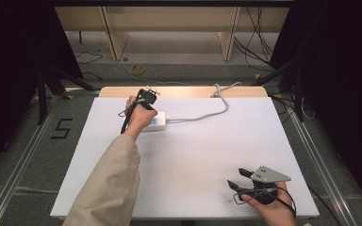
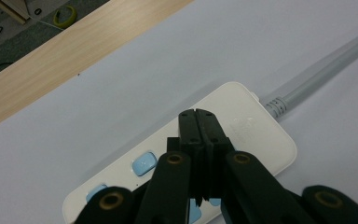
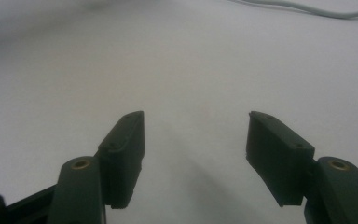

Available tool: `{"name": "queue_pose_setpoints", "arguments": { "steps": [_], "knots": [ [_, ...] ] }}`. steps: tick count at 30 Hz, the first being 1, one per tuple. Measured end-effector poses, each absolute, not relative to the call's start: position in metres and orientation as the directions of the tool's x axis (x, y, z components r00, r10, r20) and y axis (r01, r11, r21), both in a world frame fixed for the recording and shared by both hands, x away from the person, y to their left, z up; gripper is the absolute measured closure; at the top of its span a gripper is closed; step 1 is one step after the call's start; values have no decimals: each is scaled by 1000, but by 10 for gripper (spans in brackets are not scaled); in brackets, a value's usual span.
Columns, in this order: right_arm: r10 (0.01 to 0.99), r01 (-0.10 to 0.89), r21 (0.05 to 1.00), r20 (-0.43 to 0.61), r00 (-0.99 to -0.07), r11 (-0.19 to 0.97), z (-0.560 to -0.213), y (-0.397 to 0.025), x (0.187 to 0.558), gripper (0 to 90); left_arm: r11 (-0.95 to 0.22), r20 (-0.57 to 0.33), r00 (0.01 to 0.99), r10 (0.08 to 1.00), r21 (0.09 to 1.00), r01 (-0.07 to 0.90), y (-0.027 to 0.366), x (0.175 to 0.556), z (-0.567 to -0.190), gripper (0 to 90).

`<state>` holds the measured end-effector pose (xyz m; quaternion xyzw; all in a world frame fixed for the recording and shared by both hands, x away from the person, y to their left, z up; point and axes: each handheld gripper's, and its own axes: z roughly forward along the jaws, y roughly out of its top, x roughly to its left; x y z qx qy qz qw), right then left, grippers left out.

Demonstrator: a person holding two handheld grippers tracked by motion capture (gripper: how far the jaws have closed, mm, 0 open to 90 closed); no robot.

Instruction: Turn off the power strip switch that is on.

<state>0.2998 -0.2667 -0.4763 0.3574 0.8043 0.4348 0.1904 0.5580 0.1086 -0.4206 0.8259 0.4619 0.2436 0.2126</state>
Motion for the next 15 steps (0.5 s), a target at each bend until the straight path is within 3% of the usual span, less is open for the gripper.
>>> {"name": "queue_pose_setpoints", "arguments": {
  "steps": [15],
  "knots": [
    [740,410,836,6,-672,366,-476,-267,300,384,-479,203,450,869,569,669,107,564,-425,896]
  ]
}}
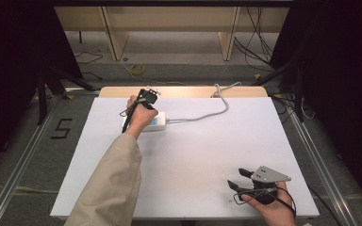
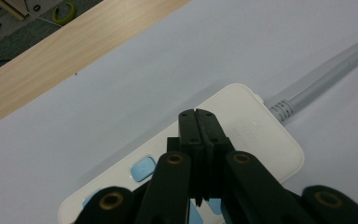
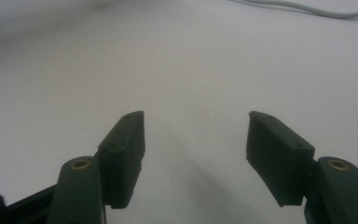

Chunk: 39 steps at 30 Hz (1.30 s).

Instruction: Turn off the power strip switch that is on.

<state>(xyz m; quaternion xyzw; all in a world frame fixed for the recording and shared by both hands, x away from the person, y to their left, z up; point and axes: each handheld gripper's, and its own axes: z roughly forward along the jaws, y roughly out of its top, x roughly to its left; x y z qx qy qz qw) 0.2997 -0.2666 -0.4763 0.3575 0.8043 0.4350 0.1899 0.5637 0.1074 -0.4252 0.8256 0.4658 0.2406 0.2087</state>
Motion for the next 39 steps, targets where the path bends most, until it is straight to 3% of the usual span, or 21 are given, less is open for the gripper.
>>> {"name": "queue_pose_setpoints", "arguments": {
  "steps": [39],
  "knots": [
    [737,407,836,5,-676,368,-476,-266,300,384,-495,218,457,862,549,673,100,574,-431,896]
  ]
}}
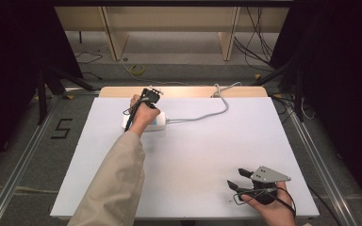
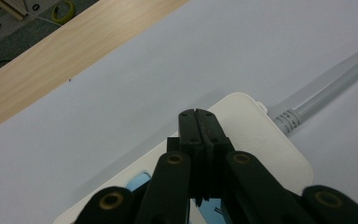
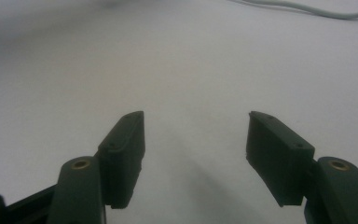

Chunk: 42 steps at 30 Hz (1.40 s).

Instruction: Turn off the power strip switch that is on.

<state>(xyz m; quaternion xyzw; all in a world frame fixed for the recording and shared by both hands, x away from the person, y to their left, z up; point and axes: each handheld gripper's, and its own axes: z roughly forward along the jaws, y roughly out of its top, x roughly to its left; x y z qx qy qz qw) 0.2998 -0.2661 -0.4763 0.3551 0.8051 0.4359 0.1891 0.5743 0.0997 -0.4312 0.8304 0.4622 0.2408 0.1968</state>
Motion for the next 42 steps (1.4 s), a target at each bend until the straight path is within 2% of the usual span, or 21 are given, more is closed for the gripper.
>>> {"name": "queue_pose_setpoints", "arguments": {
  "steps": [42],
  "knots": [
    [735,407,837,8,-678,366,-476,-266,300,383,-491,212,450,867,515,703,102,580,-445,896]
  ]
}}
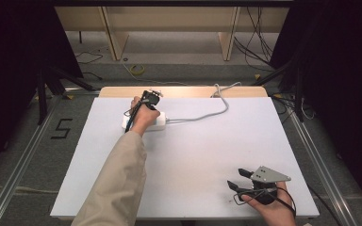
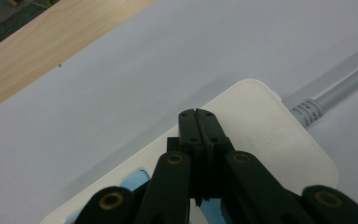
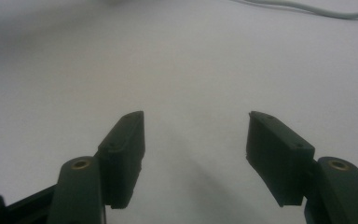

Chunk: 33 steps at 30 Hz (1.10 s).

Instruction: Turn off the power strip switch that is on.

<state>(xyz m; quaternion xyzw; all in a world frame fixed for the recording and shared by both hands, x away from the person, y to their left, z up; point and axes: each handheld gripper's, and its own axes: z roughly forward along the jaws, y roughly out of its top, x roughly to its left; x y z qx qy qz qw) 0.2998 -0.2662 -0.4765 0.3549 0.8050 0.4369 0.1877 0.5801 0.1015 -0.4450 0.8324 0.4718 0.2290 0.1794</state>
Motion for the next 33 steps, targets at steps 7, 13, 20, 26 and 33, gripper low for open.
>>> {"name": "queue_pose_setpoints", "arguments": {
  "steps": [7,13,20,26,33],
  "knots": [
    [735,410,835,10,-678,366,-477,-266,300,383,-487,206,450,869,516,705,102,581,-445,896],
    [734,409,835,10,-679,367,-477,-266,300,382,-486,212,444,870,516,705,101,581,-446,896],
    [732,406,836,7,-681,370,-477,-265,300,383,-485,207,446,870,517,706,102,581,-446,897],
    [730,405,835,7,-683,371,-477,-265,300,382,-485,209,445,871,515,707,102,581,-446,898],
    [729,405,835,6,-684,373,-477,-265,300,382,-511,237,456,858,497,702,99,580,-447,898]
  ]
}}
